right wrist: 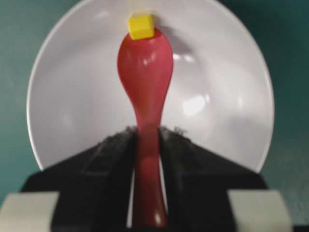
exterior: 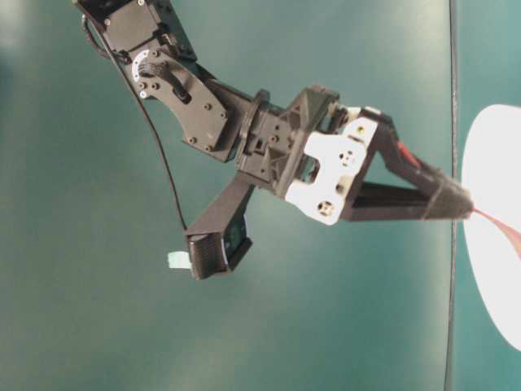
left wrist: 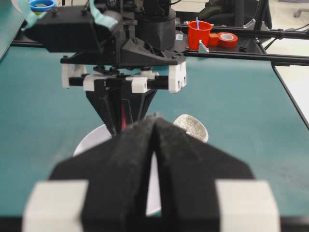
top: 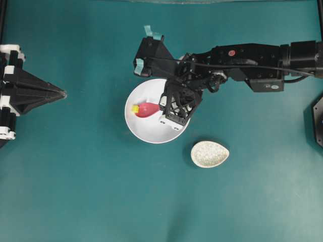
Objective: Scoop the yellow hexagonal prism block from the bowl with a spoon using the right arm.
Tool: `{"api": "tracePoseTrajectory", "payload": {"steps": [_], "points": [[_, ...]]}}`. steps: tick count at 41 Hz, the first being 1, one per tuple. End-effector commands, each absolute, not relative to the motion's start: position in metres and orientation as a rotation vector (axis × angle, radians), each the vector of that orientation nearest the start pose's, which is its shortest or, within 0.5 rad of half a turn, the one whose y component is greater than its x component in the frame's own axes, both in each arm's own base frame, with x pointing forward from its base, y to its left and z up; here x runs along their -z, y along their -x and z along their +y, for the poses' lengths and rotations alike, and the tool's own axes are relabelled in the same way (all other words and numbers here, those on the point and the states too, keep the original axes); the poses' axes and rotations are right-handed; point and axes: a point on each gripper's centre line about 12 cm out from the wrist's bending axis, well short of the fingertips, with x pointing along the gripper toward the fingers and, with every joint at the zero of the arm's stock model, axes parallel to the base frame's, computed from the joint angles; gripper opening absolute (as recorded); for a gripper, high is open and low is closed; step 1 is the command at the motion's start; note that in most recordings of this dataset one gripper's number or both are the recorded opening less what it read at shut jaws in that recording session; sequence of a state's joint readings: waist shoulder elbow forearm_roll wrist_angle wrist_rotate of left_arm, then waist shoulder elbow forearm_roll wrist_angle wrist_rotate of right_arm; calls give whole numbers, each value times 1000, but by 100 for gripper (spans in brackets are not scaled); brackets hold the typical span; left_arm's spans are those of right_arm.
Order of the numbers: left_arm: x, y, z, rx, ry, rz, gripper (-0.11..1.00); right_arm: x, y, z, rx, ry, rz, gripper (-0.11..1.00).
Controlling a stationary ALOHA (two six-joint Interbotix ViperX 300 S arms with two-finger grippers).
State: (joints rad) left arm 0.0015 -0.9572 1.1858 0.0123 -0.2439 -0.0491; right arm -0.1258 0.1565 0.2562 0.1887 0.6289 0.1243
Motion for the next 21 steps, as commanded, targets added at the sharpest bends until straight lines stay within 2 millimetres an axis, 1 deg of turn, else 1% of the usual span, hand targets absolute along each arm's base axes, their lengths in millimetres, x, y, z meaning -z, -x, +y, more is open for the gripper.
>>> {"api": "tracePoseTrajectory", "payload": {"steps": [1,15,21], "points": [[-285,-201,0,4,36,-24,-1,-204,-441,-40,148,-367,974,23],[-285,-201,0,2,37,-24,-1,-202,-435,-37,148,-358,915,23],[-285,-201,0,3,37,-24,-1,-201,-430,-33,148,-355,876,23]]}}
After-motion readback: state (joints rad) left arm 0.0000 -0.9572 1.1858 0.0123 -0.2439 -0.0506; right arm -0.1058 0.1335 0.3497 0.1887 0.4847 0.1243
